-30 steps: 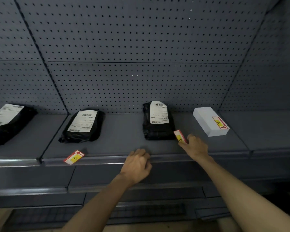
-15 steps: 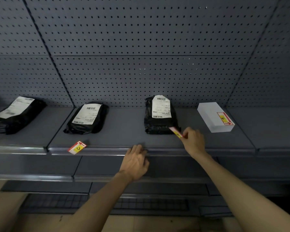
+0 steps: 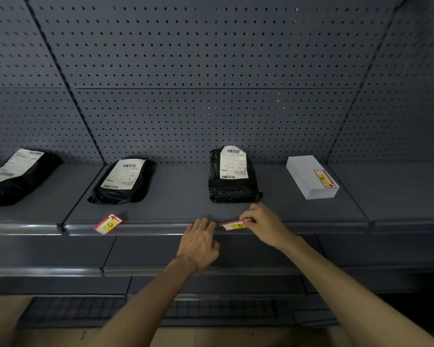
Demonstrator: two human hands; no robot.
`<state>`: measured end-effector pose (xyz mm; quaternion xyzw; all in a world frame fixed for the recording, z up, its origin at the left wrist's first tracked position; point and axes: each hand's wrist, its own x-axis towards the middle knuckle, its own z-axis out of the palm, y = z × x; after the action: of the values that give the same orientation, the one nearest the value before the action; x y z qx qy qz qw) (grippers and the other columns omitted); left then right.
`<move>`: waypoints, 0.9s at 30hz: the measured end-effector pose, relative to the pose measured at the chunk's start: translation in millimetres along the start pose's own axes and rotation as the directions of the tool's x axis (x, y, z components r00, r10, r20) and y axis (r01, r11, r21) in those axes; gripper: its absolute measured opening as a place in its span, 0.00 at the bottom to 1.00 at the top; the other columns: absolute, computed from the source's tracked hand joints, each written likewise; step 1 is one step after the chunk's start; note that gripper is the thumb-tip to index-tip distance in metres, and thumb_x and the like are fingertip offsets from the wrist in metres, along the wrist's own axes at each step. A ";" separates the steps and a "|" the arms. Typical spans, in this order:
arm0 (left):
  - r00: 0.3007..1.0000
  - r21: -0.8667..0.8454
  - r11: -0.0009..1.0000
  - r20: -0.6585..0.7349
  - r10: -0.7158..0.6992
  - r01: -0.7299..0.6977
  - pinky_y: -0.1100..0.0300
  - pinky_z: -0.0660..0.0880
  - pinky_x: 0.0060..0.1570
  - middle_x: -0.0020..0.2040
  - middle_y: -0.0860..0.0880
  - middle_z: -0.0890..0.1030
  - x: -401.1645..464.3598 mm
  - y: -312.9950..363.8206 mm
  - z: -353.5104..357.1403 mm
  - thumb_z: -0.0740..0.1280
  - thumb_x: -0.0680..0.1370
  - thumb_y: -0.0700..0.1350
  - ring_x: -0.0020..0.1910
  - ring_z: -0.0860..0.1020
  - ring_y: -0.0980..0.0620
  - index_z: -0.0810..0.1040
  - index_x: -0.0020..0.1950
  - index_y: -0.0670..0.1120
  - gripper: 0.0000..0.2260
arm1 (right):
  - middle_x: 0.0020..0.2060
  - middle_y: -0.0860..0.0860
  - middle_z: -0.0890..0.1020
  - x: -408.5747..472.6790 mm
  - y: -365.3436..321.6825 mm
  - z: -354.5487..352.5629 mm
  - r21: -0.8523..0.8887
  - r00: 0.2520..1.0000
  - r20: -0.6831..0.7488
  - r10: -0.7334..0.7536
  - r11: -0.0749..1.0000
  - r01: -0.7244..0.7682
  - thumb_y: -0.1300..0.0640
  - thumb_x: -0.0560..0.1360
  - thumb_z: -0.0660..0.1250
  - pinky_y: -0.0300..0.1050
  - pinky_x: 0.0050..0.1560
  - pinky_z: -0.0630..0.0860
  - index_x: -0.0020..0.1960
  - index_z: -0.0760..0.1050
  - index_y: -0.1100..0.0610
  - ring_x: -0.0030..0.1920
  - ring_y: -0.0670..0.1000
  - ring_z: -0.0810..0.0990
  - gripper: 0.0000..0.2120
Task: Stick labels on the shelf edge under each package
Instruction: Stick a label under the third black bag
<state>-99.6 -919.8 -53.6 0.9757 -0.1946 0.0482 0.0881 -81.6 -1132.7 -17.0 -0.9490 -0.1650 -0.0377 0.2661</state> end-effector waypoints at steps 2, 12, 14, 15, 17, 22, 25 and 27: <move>1.000 0.020 1.000 0.017 0.012 -0.012 0.52 0.69 0.60 0.59 0.47 0.72 0.5 -0.4 1.0 0.61 0.73 0.51 0.58 0.70 0.47 0.71 0.65 0.48 0.21 | 0.46 0.54 0.76 1.8 -0.9 1.3 -0.012 1.000 0.010 -0.001 1.000 0.001 0.61 0.77 0.66 0.49 0.51 0.73 0.53 0.82 0.57 0.50 0.51 0.73 0.08; 1.000 0.030 1.000 0.001 -0.004 0.004 0.52 0.69 0.60 0.58 0.47 0.72 1.1 -1.3 5.5 0.60 0.72 0.52 0.57 0.69 0.47 0.73 0.64 0.51 0.20 | 0.48 0.54 0.75 11.6 0.8 2.3 -0.070 0.999 -0.015 -0.030 0.997 0.029 0.61 0.78 0.64 0.51 0.51 0.73 0.54 0.80 0.58 0.51 0.53 0.73 0.08; 1.000 0.026 1.000 -0.005 -0.005 0.005 0.52 0.69 0.60 0.59 0.47 0.72 0.8 -0.8 5.3 0.61 0.72 0.52 0.57 0.69 0.47 0.73 0.63 0.50 0.20 | 0.48 0.54 0.75 11.5 4.1 4.1 -0.108 0.999 -0.011 -0.030 0.994 0.029 0.61 0.78 0.65 0.51 0.51 0.74 0.55 0.80 0.58 0.51 0.53 0.73 0.08; 1.000 0.025 1.000 -0.010 -0.006 0.006 0.52 0.69 0.59 0.59 0.47 0.72 0.8 -0.6 5.2 0.61 0.72 0.51 0.57 0.69 0.47 0.74 0.63 0.50 0.19 | 0.48 0.54 0.75 10.9 5.8 5.0 -0.119 0.999 -0.012 -0.030 0.992 0.028 0.61 0.78 0.65 0.50 0.51 0.74 0.55 0.80 0.58 0.51 0.52 0.73 0.08; 1.000 0.027 1.000 -0.021 -0.008 0.008 0.53 0.69 0.59 0.58 0.47 0.73 1.0 0.2 4.3 0.61 0.72 0.51 0.57 0.70 0.47 0.75 0.62 0.49 0.19 | 0.48 0.53 0.75 9.9 9.1 8.4 -0.138 0.999 -0.008 -0.048 0.989 0.047 0.61 0.78 0.65 0.48 0.51 0.73 0.55 0.80 0.57 0.50 0.51 0.73 0.08; 0.999 0.054 0.998 -0.053 -0.009 0.012 0.54 0.68 0.58 0.56 0.48 0.75 4.3 5.9 2.9 0.61 0.74 0.50 0.55 0.71 0.48 0.77 0.60 0.48 0.16 | 0.45 0.52 0.76 9.2 10.0 21.9 -0.187 0.992 -0.007 -0.129 0.974 0.125 0.61 0.78 0.65 0.45 0.48 0.70 0.53 0.81 0.57 0.49 0.52 0.73 0.07; 0.997 0.065 0.997 -0.069 -0.031 0.036 0.54 0.70 0.56 0.54 0.47 0.77 8.5 11.3 0.7 0.61 0.74 0.49 0.54 0.73 0.48 0.79 0.56 0.47 0.14 | 0.46 0.53 0.77 9.4 10.0 25.6 -0.212 0.990 -0.021 -0.139 0.968 0.132 0.61 0.78 0.65 0.46 0.50 0.71 0.53 0.80 0.58 0.49 0.52 0.74 0.08; 0.996 0.068 0.996 -0.071 -0.053 0.058 0.53 0.71 0.54 0.52 0.47 0.78 11.4 14.6 -2.2 0.61 0.75 0.49 0.52 0.74 0.47 0.79 0.52 0.47 0.12 | 0.48 0.53 0.77 8.4 10.6 23.1 -0.181 0.992 -0.030 -0.121 0.977 0.113 0.61 0.77 0.65 0.47 0.51 0.73 0.56 0.79 0.58 0.51 0.53 0.75 0.08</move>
<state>-94.9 -936.9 -47.8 0.9810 -0.1626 0.0863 0.0617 -70.5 -1126.8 -40.6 -0.9567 -0.2109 -0.0876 0.1802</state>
